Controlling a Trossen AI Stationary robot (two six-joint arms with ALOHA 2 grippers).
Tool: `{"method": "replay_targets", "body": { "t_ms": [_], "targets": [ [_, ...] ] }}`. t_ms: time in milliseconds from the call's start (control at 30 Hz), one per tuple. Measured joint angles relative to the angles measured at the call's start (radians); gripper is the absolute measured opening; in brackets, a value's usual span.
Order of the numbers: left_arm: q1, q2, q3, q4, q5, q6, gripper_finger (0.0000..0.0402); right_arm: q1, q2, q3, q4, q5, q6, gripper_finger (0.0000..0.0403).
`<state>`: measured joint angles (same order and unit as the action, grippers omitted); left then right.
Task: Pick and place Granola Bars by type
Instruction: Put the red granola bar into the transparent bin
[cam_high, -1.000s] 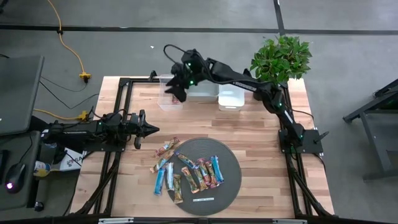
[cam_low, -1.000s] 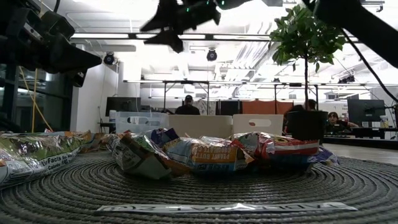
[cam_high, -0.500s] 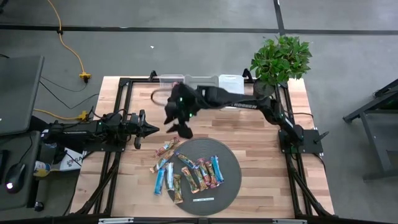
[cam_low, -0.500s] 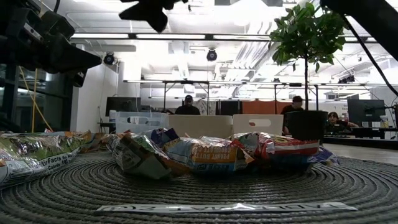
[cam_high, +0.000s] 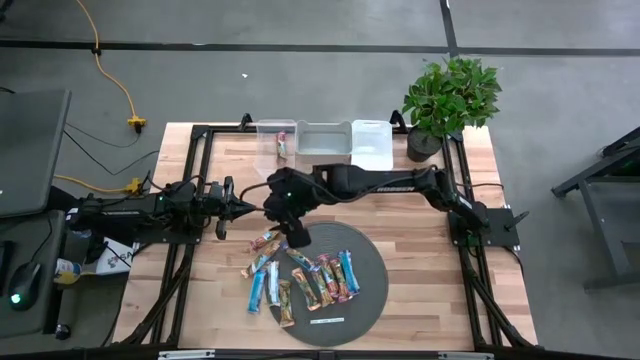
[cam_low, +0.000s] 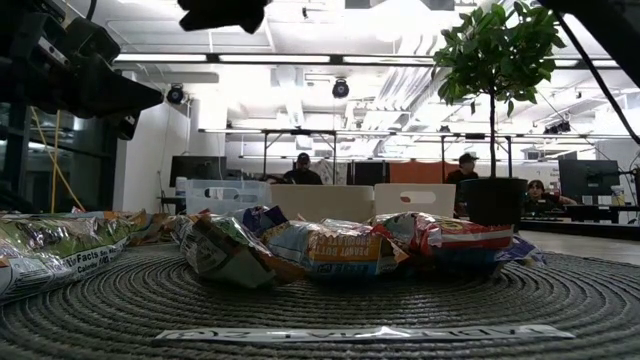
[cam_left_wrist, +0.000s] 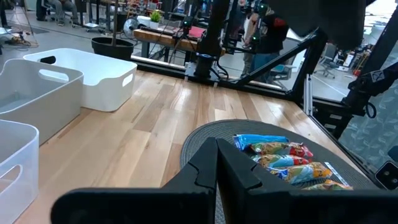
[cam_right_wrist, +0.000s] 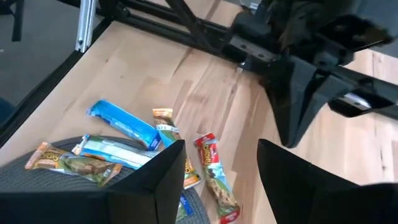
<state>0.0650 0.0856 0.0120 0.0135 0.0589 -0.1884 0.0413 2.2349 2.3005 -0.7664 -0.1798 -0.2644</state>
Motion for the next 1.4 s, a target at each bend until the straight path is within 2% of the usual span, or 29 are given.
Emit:
{"method": "replay_targets", "body": {
  "t_ms": [300,433,533,633,800,1400],
  "targets": [
    [0.0,0.0,0.0,0.0,0.0,0.0,0.0,0.001,0.003,-0.26,0.142,-0.056,-0.024,0.0184],
    [0.0,0.0,0.0,0.0,0.0,0.0,0.0,0.0,0.003,-0.384,0.292,-0.052,-0.061,0.0184],
    [0.0,0.0,0.0,0.0,0.0,0.0,0.0,0.001,0.002,-0.461,0.372,-0.028,-0.099,0.0184],
    [0.0,0.0,0.0,0.0,0.0,0.0,0.0,0.011,0.002,-0.52,0.449,0.061,-0.151,0.0184],
    [0.0,0.0,0.0,0.0,0.0,0.0,0.0,0.02,0.002,-0.585,0.517,0.204,-0.193,0.0184],
    [0.0,0.0,0.0,0.0,0.0,0.0,0.0,-0.012,0.013,-0.596,0.63,0.155,-0.241,0.0183]
  ]
}}
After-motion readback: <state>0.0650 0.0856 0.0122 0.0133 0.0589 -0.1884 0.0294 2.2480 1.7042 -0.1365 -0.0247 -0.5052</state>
